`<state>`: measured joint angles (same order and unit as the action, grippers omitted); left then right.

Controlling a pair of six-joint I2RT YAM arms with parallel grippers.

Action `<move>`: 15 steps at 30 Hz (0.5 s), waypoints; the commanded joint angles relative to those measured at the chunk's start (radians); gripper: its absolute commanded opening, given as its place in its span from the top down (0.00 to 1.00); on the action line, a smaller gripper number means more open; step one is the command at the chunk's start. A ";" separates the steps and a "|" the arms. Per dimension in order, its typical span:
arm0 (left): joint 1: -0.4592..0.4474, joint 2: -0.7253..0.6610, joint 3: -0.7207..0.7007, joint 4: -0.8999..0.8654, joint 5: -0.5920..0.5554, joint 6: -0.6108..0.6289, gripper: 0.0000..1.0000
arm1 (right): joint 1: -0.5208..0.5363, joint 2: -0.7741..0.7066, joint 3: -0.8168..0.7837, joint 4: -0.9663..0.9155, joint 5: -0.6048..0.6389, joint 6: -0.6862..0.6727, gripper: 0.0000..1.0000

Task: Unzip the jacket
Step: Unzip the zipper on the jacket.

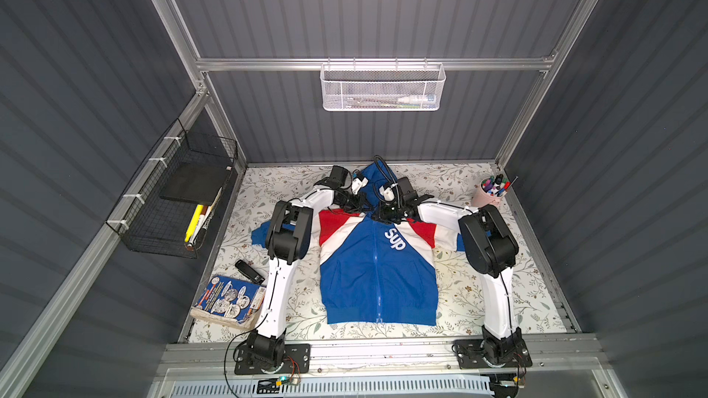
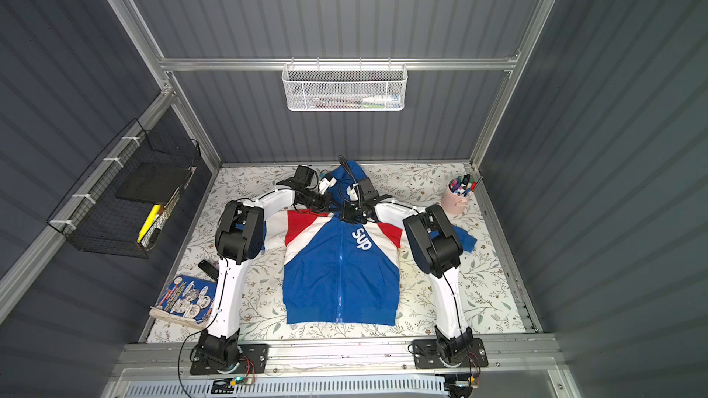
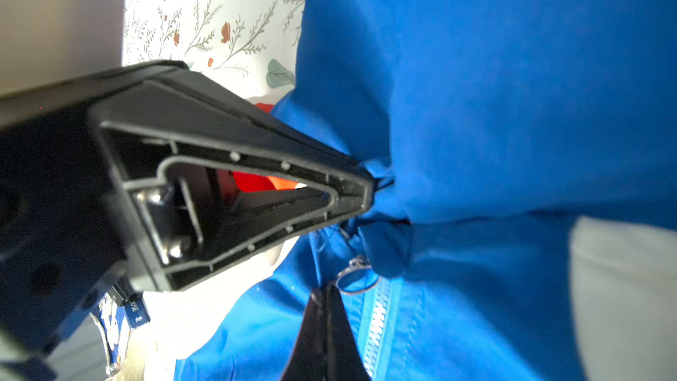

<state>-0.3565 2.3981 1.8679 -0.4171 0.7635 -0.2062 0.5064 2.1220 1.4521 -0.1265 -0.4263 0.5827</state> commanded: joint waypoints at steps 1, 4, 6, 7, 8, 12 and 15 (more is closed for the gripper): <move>0.020 -0.011 0.024 0.003 -0.035 0.008 1.00 | 0.000 -0.036 -0.052 -0.069 -0.029 -0.040 1.00; 0.021 -0.011 0.024 0.005 -0.035 0.008 1.00 | -0.001 -0.047 -0.072 -0.071 -0.031 -0.046 1.00; 0.021 -0.009 0.024 0.007 -0.033 0.008 1.00 | -0.001 -0.049 -0.075 -0.073 -0.031 -0.053 1.00; 0.021 -0.008 0.024 0.007 -0.033 0.008 1.00 | 0.000 -0.048 -0.075 -0.076 -0.032 -0.055 1.00; 0.021 -0.008 0.024 0.008 -0.033 0.009 1.00 | 0.001 -0.048 -0.073 -0.077 -0.034 -0.056 1.00; 0.021 -0.007 0.021 0.009 -0.025 0.012 1.00 | 0.001 -0.052 -0.071 -0.079 -0.034 -0.062 1.00; 0.021 -0.010 0.014 0.011 -0.007 0.008 1.00 | 0.002 -0.085 -0.094 -0.052 -0.016 -0.061 1.00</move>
<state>-0.3431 2.3981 1.8679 -0.4107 0.7444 -0.2062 0.5072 2.0853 1.3781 -0.1856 -0.4454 0.5419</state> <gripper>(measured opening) 0.048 0.048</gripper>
